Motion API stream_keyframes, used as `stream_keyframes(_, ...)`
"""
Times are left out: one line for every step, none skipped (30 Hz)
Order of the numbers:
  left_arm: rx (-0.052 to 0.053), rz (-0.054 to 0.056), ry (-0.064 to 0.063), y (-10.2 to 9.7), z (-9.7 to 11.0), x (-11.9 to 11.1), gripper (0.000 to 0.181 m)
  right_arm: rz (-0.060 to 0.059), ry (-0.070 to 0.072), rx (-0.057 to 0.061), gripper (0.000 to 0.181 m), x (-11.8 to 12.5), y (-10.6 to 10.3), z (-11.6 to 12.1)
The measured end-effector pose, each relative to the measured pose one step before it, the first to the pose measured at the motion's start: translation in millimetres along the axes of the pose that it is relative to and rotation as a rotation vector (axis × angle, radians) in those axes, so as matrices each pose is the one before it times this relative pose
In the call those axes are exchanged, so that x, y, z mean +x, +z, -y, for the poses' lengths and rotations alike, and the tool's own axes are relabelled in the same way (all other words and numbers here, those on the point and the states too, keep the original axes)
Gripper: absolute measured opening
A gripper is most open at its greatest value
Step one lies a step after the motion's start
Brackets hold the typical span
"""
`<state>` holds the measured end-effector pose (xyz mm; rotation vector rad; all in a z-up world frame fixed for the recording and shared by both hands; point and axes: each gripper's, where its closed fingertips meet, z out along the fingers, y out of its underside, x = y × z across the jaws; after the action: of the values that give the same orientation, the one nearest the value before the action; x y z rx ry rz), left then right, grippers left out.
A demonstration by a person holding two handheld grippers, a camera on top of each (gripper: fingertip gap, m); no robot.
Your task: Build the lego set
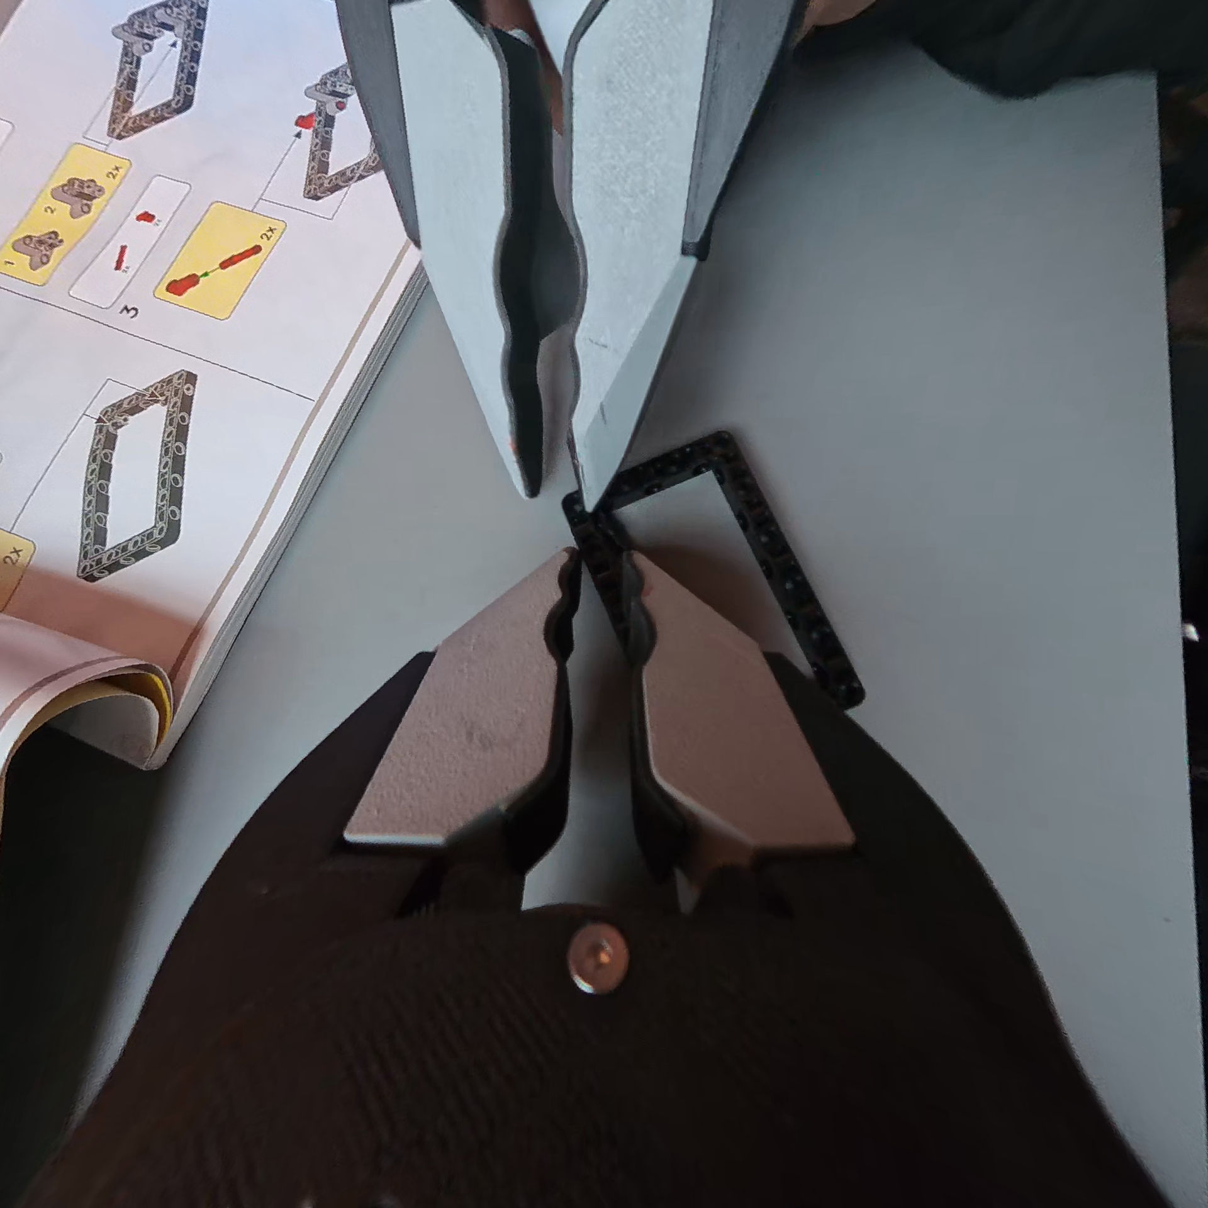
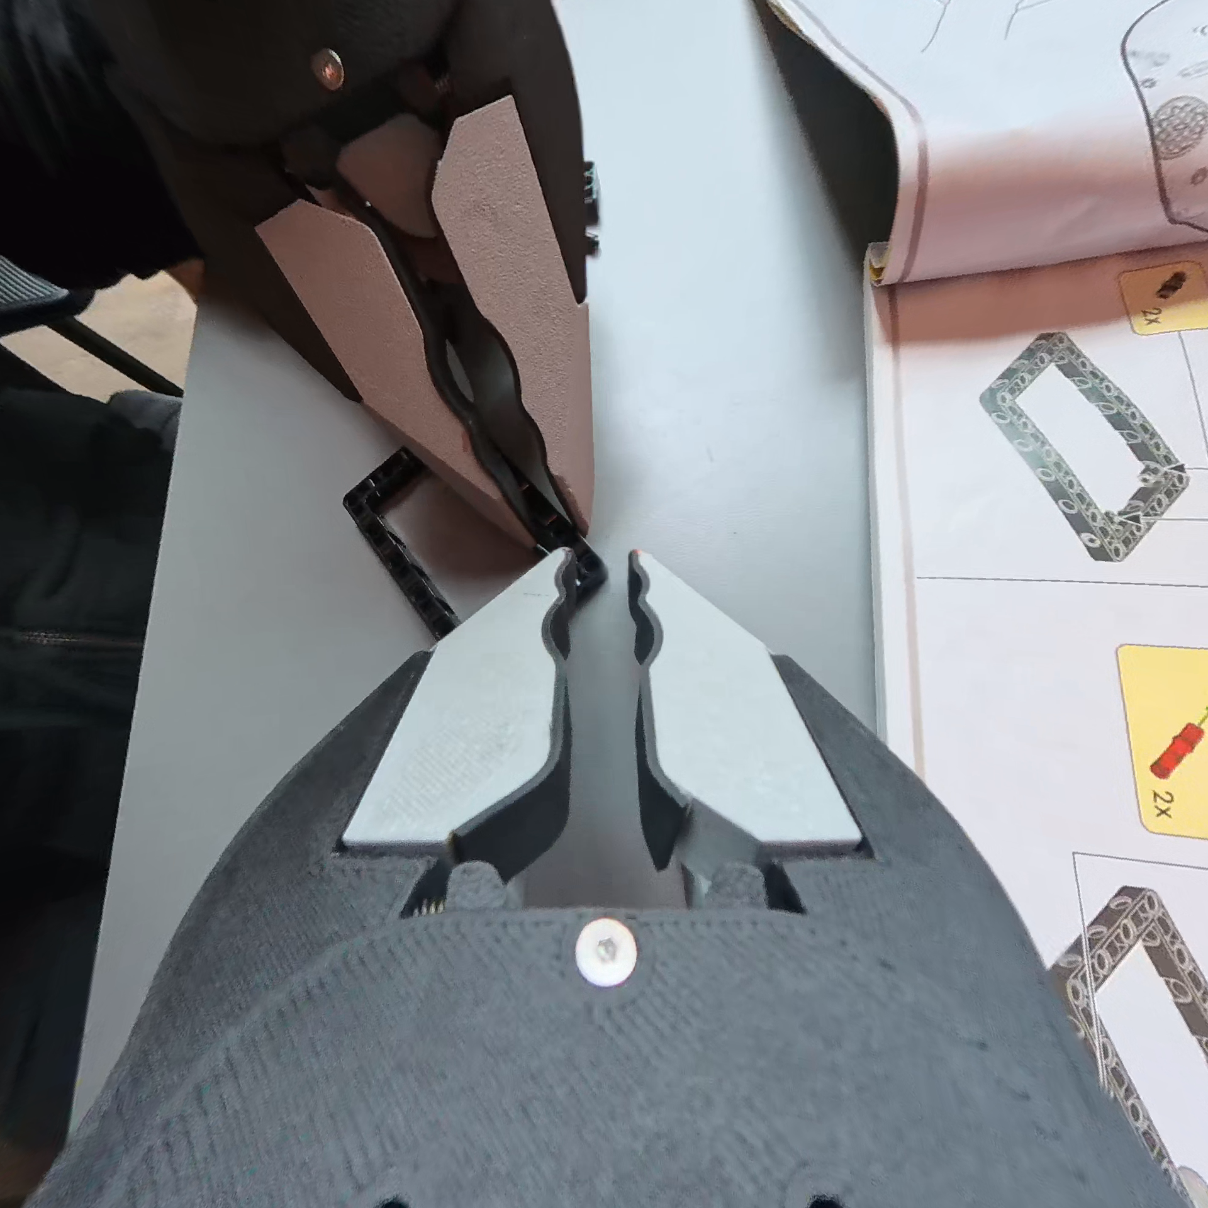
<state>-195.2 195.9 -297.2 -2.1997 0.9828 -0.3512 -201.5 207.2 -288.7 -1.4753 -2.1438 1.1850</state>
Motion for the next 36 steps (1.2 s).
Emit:
stream_keyframes(0.0,-0.0017,-0.0015,-0.05,-0.06,0.0,0.01,0.0041,0.0116,0.0107,0.013,0.84,-1.4,1.02)
stream_keyframes(0.0,-0.0007,0.0001,0.0,-0.01,-0.05,0.01,0.0094,0.0112,0.012,0.014,0.07,-1.23,1.32)
stream_keyframes(-0.0002,-0.0009,0.001,-0.02,-0.03,0.06,0.01,0.0162,0.0103,0.0066,0.016,-0.86,-0.88,0.82)
stream_keyframes(-0.0002,-0.003,0.0031,-0.16,-0.17,0.56,0.01,0.0111,0.0079,0.0,0.017,-0.54,-0.32,0.03)
stream_keyframes(-0.0005,-0.001,0.0022,-0.15,-0.03,0.34,0.01,-0.0032,0.0023,0.0003,0.018,0.76,-0.39,0.28)
stream_keyframes(-0.0009,0.0007,0.0003,0.04,-0.01,0.02,0.01,-0.01,-0.0044,0.0033,0.019,0.89,-0.26,0.86)
stream_keyframes(-0.0002,0.0005,-0.0005,0.28,0.28,-0.05,0.01,-0.0137,-0.0064,0.0027,0.019,1.02,-0.25,0.78)
stream_keyframes(0.0,0.0066,-0.0012,0.26,0.42,-0.94,0.009,-0.0142,-0.0068,0.0027,0.019,1.22,-0.31,0.93)
stream_keyframes(-0.0001,0.0101,-0.0018,0.4,0.56,-1.32,0.009,-0.0077,-0.0067,0.0032,0.019,0.22,-0.24,0.87)
stream_keyframes(0.0006,0.0013,-0.0073,0.24,0.53,-0.47,0.009,-0.0022,-0.0052,0.0009,0.019,-0.29,-0.12,0.49)
stream_keyframes(0.0038,-0.0051,-0.0091,0.05,0.68,0.07,0.008,-0.0057,-0.0043,0.0003,0.02,0.29,-0.04,0.16)
stream_keyframes(0.004,-0.0018,-0.0091,-0.35,0.41,-0.87,0.008,-0.0075,-0.004,0.001,0.02,0.87,-0.12,0.0)
stream_keyframes(0.003,-0.0038,-0.0081,-0.33,0.1,-0.73,0.008,-0.0025,-0.0016,-0.0009,0.021,0.27,-0.16,-0.37)
stream_keyframes(-0.0014,-0.0148,-0.0083,0.04,-0.47,1.17,0.009,0.0011,0.0027,-0.0042,0.021,0.36,-0.19,-0.84)
stream_keyframes(-0.0074,-0.0038,-0.0067,0.26,-1.22,0.0,0.009,-0.0011,0.0061,-0.0046,0.022,0.97,-0.25,-0.91)
stream_keyframes(-0.0008,0.0056,-0.0013,0.06,-0.13,-0.76,0.012,0.0001,0.0068,-0.0025,0.022,0.84,-0.14,-0.61)
stream_keyframes(-0.0031,-0.0007,0.0036,0.21,-0.43,0.54,0.014,0.0044,0.0063,-0.0018,0.022,0.08,-0.01,-0.63)
stream_keyframes(0.0003,-0.0026,0.0029,0.06,0.22,0.72,0.013,0.0027,0.0049,-0.0045,0.023,0.12,0.27,-0.84)
stream_keyframes(0.0,0.0029,0.0015,-0.02,0.12,-0.16,0.014,-0.0027,0.0019,-0.0062,0.022,0.67,0.44,-1.09)
stream_keyframes(0.0,0.0037,0.0007,-0.26,-0.13,-0.41,0.015,-0.0021,-0.0012,-0.0068,0.022,0.23,0.6,-1.17)
stream_keyframes(-0.0002,0.0012,0.0004,-0.33,-0.21,-0.12,0.017,0.0003,-0.0029,-0.0076,0.022,-0.49,0.65,-1.07)
stream_keyframes(-0.0008,-0.0017,-0.0016,-0.4,-0.48,0.15,0.017,-0.0052,-0.0046,-0.0063,0.022,0.18,0.47,-0.76)
stream_keyframes(-0.0013,-0.0009,-0.0017,-0.56,-0.53,-0.17,0.018,-0.0091,-0.0065,-0.004,0.021,0.71,0.13,-0.49)
stream_keyframes(-0.0026,-0.0008,0.0005,-0.75,-0.82,-0.19,0.019,-0.0051,-0.0055,-0.0026,0.021,0.26,-0.1,-0.24)
stream_keyframes(-0.0024,0.0027,-0.0005,-1.07,-0.86,-0.74,0.019,0.0015,-0.0017,-0.0011,0.022,-0.37,-0.19,-0.19)
stream_keyframes(0.0013,0.0031,-0.0025,-1.08,-0.19,-1.01,0.019,0.0023,0.0014,-0.0005,0.022,-0.19,-0.23,-0.17)
stream_keyframes(0.0062,-0.0015,-0.0037,-1.1,0.84,-0.29,0.019,-0.0001,0.0023,-0.0002,0.021,0.37,-0.27,-0.24)
stream_keyframes(0.0079,-0.0062,-0.0046,-0.89,1.2,0.42,0.019,0.0028,0.0025,-0.0002,0.021,-0.05,-0.28,-0.25)
stream_keyframes(0.0055,-0.0051,-0.0045,-0.5,0.73,0.4,0.018,0.0051,0.0026,-0.0006,0.021,-0.37,-0.07,-0.23)
stream_keyframes(-0.0048,-0.0037,-0.0005,0.19,-0.98,0.4,0.018,0.0048,0.0011,-0.0007,0.021,-0.65,0.2,-0.26)
stream_keyframes(-0.0137,-0.0057,0.0032,0.73,-2.46,1.02,0.017,0.0043,-0.0006,-0.0031,0.022,-0.74,0.34,-0.54)
stream_keyframes(-0.01,-0.0054,0.0025,0.89,-1.9,1.23,0.018,0.0017,-0.0014,-0.0073,0.021,-0.41,0.56,-1.11)
stream_keyframes(0.0003,-0.007,0.0023,-0.46,-0.07,1.55,0.017,-0.0005,-0.0024,-0.0068,0.022,-0.23,0.62,-0.94)
stream_keyframes(-0.0051,0.0006,0.0013,-0.39,-0.48,0.25,0.017,0.0013,-0.0023,-0.0021,0.022,-0.58,0.29,-0.2)
stream_keyframes(-0.0027,0.0028,0.003,-0.12,-0.32,-0.11,0.017,0.0032,-0.001,-0.0016,0.022,-0.69,0.13,-0.1)
stream_keyframes(0.0008,0.0011,0.0025,0.1,-0.01,0.16,0.014,0.0027,-0.0011,-0.0026,0.022,-0.52,0.08,-0.46)
